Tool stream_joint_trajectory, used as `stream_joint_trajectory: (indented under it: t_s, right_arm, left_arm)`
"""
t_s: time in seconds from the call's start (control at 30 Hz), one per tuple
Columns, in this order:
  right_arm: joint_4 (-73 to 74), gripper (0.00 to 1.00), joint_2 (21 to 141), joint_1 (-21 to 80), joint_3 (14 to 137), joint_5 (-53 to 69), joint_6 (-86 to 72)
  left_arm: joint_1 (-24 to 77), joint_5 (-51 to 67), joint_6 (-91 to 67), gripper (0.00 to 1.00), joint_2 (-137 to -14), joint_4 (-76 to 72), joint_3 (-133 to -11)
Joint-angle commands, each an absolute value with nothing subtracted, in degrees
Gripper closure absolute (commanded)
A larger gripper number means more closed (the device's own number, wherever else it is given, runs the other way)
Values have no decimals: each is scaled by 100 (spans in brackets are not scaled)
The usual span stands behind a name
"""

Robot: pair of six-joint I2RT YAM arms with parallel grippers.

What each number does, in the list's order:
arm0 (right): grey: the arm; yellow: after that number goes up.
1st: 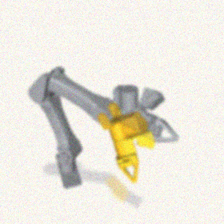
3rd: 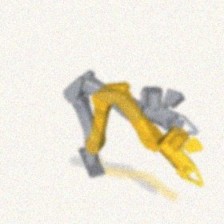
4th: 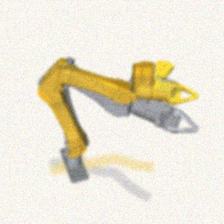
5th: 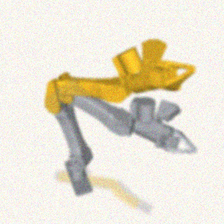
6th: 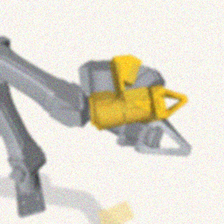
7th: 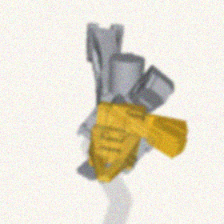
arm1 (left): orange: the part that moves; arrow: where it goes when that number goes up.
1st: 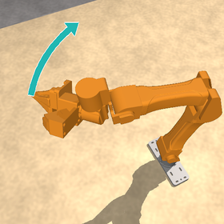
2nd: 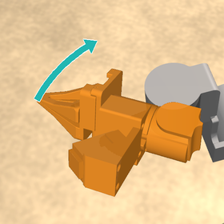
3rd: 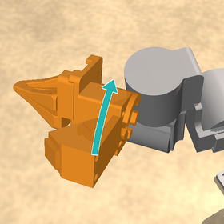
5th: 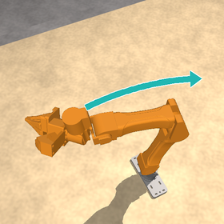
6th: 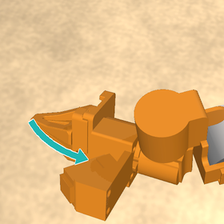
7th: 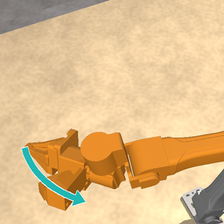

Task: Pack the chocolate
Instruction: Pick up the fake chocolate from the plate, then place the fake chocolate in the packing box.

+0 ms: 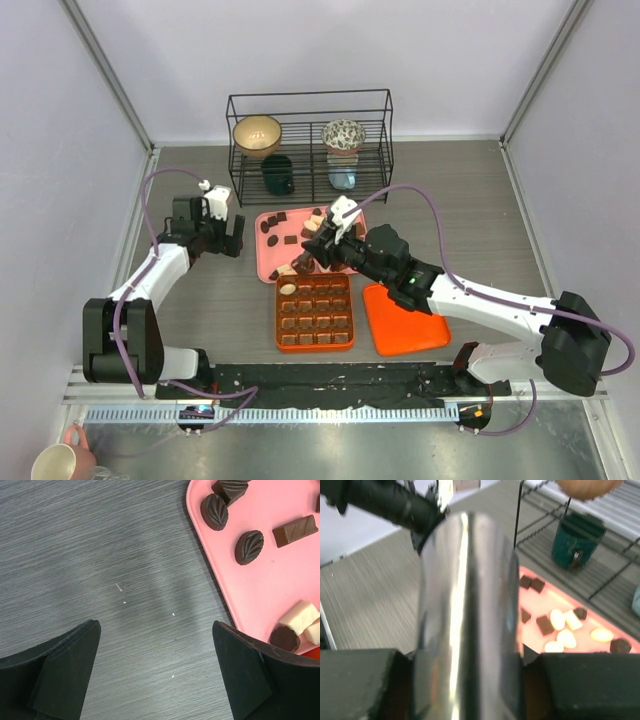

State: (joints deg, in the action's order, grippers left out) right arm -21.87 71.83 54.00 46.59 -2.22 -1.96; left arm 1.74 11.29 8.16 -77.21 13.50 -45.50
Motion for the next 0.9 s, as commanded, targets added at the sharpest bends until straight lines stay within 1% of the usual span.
stream_joint_trajectory:
  t_s: [0.0, 0.17, 0.27, 0.3, 0.37, 0.4, 0.57, 0.6, 0.77, 0.87]
  right_arm:
    - [-2109, 82, 6978, 5458, 4492, -281, -351]
    - [-2232, 82, 7145, 5458, 4447, -185, -448]
    - [-2303, 77, 7207, 5475, 4430, -167, -492]
    - [-2320, 72, 7216, 5476, 4430, -167, -510]
    - [-2320, 68, 7233, 5484, 4438, -176, -527]
    - [-2320, 64, 7242, 5502, 4456, -184, -527]
    - [-2153, 59, 7172, 5555, 4518, -246, -492]
    - [-2145, 55, 7111, 5563, 4509, -272, -501]
    - [-2083, 52, 6944, 5563, 4526, -360, -405]
    - [-2109, 52, 6908, 5563, 4570, -448, -282]
  left_arm:
    - [132, 1072, 888, 0, -7568, 1344, -4544]
    - [132, 1002, 958, 0, -7357, 1520, -4527]
    - [132, 949, 1002, 0, -7242, 1608, -4491]
    - [132, 941, 1037, 0, -7207, 1617, -4465]
    - [132, 879, 1046, 0, -7146, 1670, -4447]
    - [132, 888, 1055, 1, -7137, 1696, -4439]
    - [132, 791, 1055, 0, -7005, 1784, -4386]
    - [132, 791, 1063, 0, -6961, 1784, -4377]
    - [123, 765, 1072, 0, -6891, 1837, -4342]
    - [132, 756, 1072, 0, -6856, 1881, -4333]
